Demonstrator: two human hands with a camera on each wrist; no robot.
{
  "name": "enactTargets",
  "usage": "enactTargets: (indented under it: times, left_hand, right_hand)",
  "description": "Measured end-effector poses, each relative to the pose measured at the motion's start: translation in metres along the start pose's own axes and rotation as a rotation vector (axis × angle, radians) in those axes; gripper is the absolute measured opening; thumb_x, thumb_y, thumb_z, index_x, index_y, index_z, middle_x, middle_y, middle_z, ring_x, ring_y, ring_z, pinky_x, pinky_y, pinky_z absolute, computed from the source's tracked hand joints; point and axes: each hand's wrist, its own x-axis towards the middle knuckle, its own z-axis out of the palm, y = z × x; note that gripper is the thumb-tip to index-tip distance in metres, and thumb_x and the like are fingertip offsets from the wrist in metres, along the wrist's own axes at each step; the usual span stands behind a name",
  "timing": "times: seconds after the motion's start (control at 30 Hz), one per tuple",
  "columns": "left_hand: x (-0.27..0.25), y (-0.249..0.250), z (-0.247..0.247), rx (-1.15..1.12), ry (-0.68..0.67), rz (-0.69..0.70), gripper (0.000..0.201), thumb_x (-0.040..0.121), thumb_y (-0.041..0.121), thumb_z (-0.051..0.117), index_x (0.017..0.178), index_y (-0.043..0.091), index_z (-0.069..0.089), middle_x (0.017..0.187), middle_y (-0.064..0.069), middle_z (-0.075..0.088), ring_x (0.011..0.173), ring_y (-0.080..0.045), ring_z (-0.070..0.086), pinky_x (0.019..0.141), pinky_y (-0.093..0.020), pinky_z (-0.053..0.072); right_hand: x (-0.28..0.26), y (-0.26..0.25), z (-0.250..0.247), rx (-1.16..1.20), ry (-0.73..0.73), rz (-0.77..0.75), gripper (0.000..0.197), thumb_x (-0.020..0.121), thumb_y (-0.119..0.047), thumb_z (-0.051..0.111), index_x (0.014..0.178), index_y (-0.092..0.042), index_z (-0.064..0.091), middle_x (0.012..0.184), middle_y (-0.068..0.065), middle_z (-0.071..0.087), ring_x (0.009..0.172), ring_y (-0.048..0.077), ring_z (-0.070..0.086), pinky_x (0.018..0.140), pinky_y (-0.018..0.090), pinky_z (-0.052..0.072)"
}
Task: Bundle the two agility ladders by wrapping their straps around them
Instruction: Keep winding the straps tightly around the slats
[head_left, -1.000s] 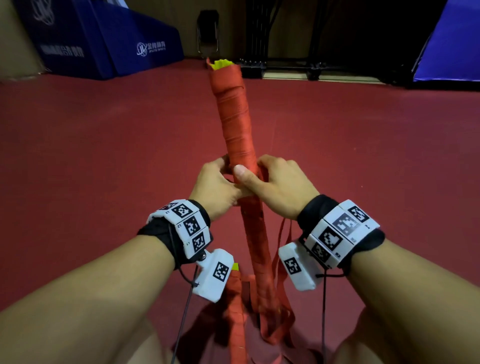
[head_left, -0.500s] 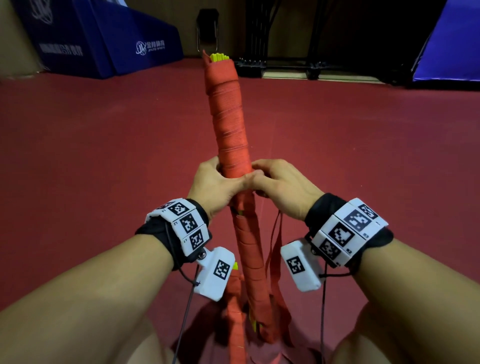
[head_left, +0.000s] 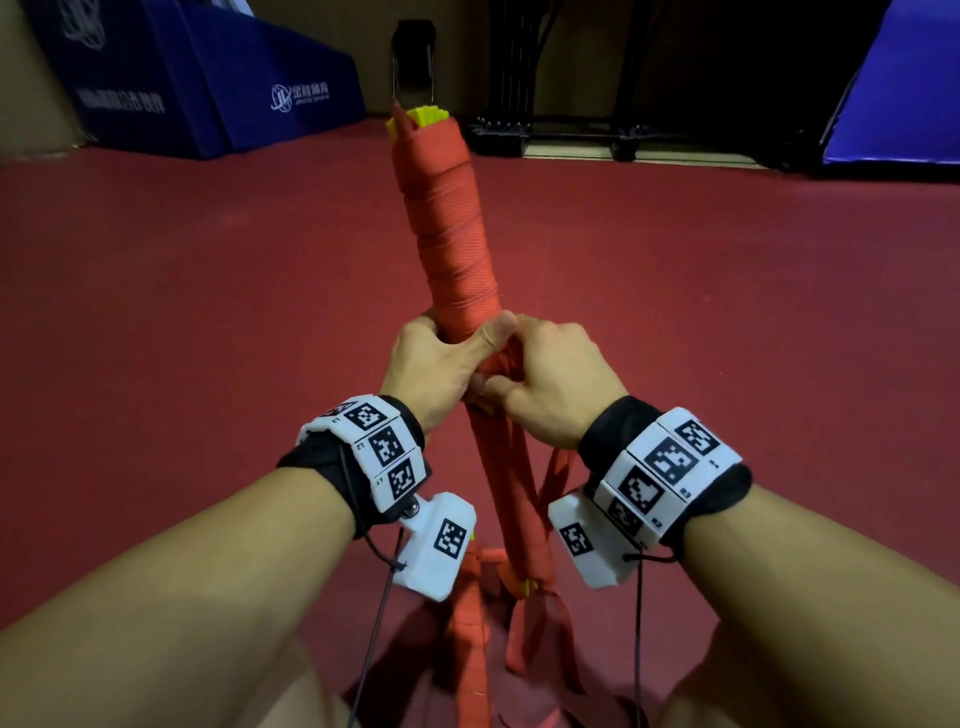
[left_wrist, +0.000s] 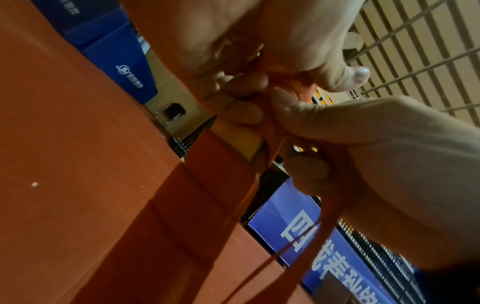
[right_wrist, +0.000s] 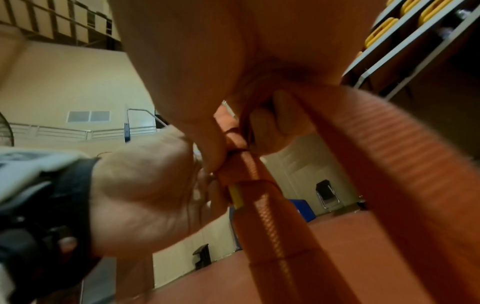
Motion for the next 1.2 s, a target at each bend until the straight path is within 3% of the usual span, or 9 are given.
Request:
enactTargets:
  times: [0.17, 0.3, 0.37, 0.5, 0.6, 0.77, 0.93, 1.03, 1.2]
  left_hand:
    - [-0.001, 0.004, -0.002, -0.016, -0.058, 0.035, 0.053, 0.067, 0.053, 0.084, 0.106, 0.021, 0.070, 0.092, -0.003, 0.078, 0.076, -0.023, 0.074, 0.072, -0.039, 0.062]
    - [0.001, 0.000, -0.005, -0.087, -0.119, 0.060, 0.027, 0.088, 0.002, 0.075, 0.113, 0.009, 0.067, 0.097, -0.009, 0.075, 0.078, -0.017, 0.073, 0.068, -0.030, 0.061]
    - [0.001, -0.002, -0.005, -0.072, -0.119, 0.066, 0.028, 0.089, -0.007, 0.069, 0.109, 0.012, 0.067, 0.096, -0.008, 0.074, 0.077, -0.013, 0.072, 0.067, -0.028, 0.061]
    - [0.004, -0.003, -0.005, -0.046, 0.002, 0.080, 0.034, 0.071, 0.024, 0.088, 0.100, 0.022, 0.071, 0.097, -0.003, 0.078, 0.092, -0.020, 0.074, 0.087, -0.043, 0.060]
    - [0.004, -0.001, -0.006, -0.032, 0.082, 0.097, 0.047, 0.056, 0.046, 0.088, 0.093, 0.025, 0.069, 0.091, -0.005, 0.078, 0.088, -0.027, 0.074, 0.088, -0.048, 0.059]
    - [-0.001, -0.003, -0.007, 0.049, 0.094, 0.115, 0.048, 0.055, 0.048, 0.087, 0.089, 0.025, 0.065, 0.088, -0.008, 0.076, 0.082, -0.027, 0.074, 0.078, -0.050, 0.060]
    - [-0.001, -0.004, -0.010, 0.130, 0.073, 0.104, 0.051, 0.053, 0.053, 0.087, 0.092, 0.027, 0.067, 0.087, 0.004, 0.076, 0.084, -0.019, 0.072, 0.082, -0.047, 0.059]
    - [-0.002, -0.003, -0.008, 0.113, 0.031, 0.085, 0.054, 0.054, 0.047, 0.090, 0.101, 0.030, 0.069, 0.093, 0.006, 0.077, 0.089, -0.015, 0.074, 0.085, -0.044, 0.060]
    - [-0.003, 0.001, -0.005, -0.028, -0.088, 0.029, 0.079, 0.050, 0.035, 0.089, 0.119, 0.009, 0.059, 0.102, -0.008, 0.075, 0.087, -0.017, 0.073, 0.075, -0.038, 0.061]
  right_hand:
    - [0.001, 0.002, -0.001, -0.065, 0.062, 0.001, 0.026, 0.086, -0.022, 0.061, 0.107, -0.010, 0.052, 0.111, 0.015, 0.065, 0.102, 0.042, 0.060, 0.073, 0.036, 0.041]
    - [0.005, 0.007, -0.001, -0.068, 0.090, 0.071, 0.024, 0.093, -0.033, 0.061, 0.102, -0.013, 0.052, 0.107, 0.016, 0.065, 0.102, 0.043, 0.060, 0.070, 0.033, 0.032]
    - [0.006, 0.009, 0.002, -0.083, 0.091, 0.082, 0.029, 0.093, -0.039, 0.061, 0.105, -0.013, 0.055, 0.108, 0.018, 0.065, 0.103, 0.044, 0.060, 0.070, 0.033, 0.032]
    - [0.005, 0.007, 0.003, -0.120, 0.096, 0.142, 0.037, 0.096, -0.045, 0.058, 0.107, -0.010, 0.059, 0.109, 0.021, 0.063, 0.106, 0.047, 0.058, 0.076, 0.040, 0.042]
    - [0.004, 0.003, 0.000, -0.122, 0.111, 0.199, 0.041, 0.097, -0.050, 0.054, 0.103, -0.009, 0.060, 0.108, 0.022, 0.062, 0.105, 0.047, 0.058, 0.076, 0.040, 0.041]
    - [0.001, -0.006, 0.007, -0.092, 0.068, 0.159, 0.027, 0.092, -0.035, 0.052, 0.099, -0.009, 0.059, 0.105, 0.024, 0.063, 0.101, 0.048, 0.058, 0.075, 0.039, 0.041]
    - [-0.003, -0.014, 0.014, -0.104, 0.024, 0.103, 0.051, 0.080, -0.056, 0.061, 0.102, -0.011, 0.054, 0.099, 0.015, 0.067, 0.095, 0.042, 0.063, 0.074, 0.040, 0.048]
    - [0.000, -0.013, 0.014, -0.094, 0.032, 0.114, 0.050, 0.082, -0.051, 0.065, 0.106, -0.010, 0.053, 0.103, 0.017, 0.066, 0.097, 0.044, 0.063, 0.075, 0.042, 0.048]
    - [0.010, 0.005, 0.006, -0.038, -0.016, 0.048, 0.030, 0.083, -0.039, 0.066, 0.094, -0.016, 0.052, 0.092, 0.016, 0.066, 0.086, 0.043, 0.063, 0.066, 0.035, 0.043]
